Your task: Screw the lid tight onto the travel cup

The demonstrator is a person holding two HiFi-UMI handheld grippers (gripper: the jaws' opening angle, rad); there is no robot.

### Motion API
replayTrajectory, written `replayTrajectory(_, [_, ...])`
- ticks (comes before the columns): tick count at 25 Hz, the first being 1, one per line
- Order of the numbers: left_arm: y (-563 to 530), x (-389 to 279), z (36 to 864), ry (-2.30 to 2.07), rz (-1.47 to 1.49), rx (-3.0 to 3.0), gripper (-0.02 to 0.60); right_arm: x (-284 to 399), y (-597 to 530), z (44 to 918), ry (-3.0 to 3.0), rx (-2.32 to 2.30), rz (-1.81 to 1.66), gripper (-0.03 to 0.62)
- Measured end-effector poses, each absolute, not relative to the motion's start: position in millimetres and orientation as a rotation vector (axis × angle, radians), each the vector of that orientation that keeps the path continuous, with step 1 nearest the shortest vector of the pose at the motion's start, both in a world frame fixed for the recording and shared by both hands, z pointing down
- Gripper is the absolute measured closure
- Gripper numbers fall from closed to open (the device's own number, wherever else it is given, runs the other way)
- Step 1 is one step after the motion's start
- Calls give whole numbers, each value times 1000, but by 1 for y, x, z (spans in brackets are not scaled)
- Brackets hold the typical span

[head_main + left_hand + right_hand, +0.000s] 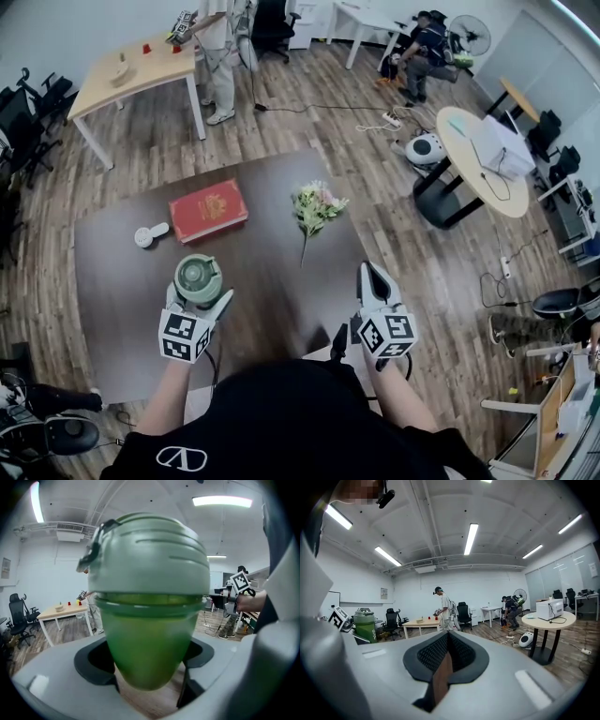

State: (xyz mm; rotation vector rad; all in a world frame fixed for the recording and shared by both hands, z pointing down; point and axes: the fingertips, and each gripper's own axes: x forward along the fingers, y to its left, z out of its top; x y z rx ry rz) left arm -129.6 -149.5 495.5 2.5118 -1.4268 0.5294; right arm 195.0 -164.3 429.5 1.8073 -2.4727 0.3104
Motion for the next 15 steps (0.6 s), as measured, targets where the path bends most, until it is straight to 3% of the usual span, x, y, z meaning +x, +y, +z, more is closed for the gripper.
replayTrajectory(15, [-151, -124, 490, -1416, 522, 2506, 189, 195, -166, 429, -2467, 1811, 347, 586])
